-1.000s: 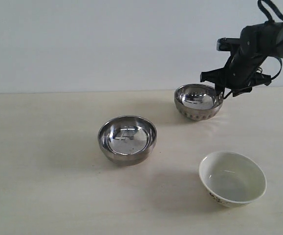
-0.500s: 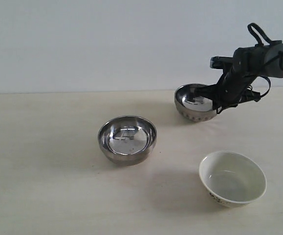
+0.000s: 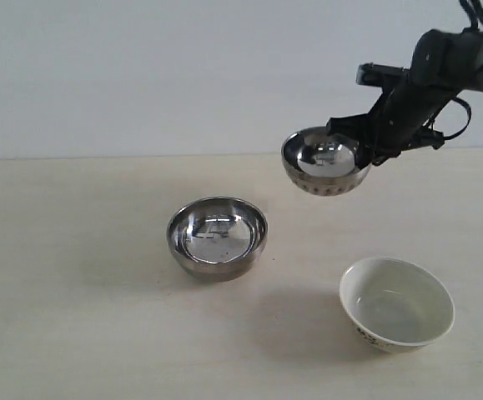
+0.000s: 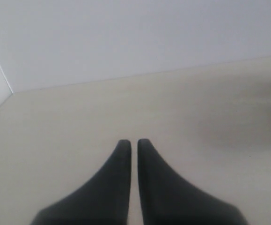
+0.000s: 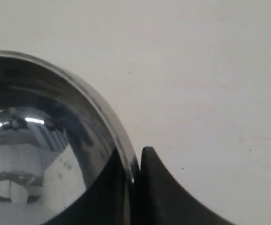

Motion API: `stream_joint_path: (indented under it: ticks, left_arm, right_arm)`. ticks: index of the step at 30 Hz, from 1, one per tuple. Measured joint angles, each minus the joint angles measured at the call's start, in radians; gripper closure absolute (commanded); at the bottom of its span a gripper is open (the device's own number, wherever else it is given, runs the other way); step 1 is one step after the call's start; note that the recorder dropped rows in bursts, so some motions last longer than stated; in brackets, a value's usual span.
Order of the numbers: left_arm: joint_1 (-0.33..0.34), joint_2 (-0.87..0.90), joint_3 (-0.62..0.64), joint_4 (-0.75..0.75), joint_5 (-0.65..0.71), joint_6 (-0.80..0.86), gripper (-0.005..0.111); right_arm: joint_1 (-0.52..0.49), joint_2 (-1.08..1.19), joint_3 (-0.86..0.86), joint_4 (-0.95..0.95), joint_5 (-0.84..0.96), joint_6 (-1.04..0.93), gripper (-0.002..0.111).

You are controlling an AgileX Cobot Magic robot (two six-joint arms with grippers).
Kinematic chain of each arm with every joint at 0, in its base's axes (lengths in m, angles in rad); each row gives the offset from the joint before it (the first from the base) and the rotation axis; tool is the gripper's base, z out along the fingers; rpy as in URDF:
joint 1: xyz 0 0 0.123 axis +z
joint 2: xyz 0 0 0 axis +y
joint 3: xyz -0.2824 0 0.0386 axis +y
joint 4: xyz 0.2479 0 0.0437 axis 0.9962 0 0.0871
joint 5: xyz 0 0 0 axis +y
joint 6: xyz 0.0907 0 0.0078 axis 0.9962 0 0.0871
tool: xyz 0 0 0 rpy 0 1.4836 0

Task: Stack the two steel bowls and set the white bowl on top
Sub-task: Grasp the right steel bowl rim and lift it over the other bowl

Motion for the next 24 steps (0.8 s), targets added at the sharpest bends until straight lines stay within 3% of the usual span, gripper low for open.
stream_joint_path:
  ticks: [6,10,16,24]
  left_arm:
    - [0.0,0.0,0.0,0.0,0.0,0.0,0.103]
    - [0.0,0.0,0.0,0.0,0.0,0.0,0.103]
    - [0.0,0.0,0.0,0.0,0.0,0.0,0.103]
    - [0.0,0.0,0.0,0.0,0.0,0.0,0.103]
  right_arm:
    - [0.003,-0.12,0.007,0.084,0.099,-0.069,0.108]
    - [0.034,-0.221,0.133,0.108,0.058,-0.083,0.108]
    - [0.124,-0.353,0.323,0.138,-0.022,-0.086,0.108]
    - [0.304,-0.388,0.365,0.133,-0.064,-0.051,0.108]
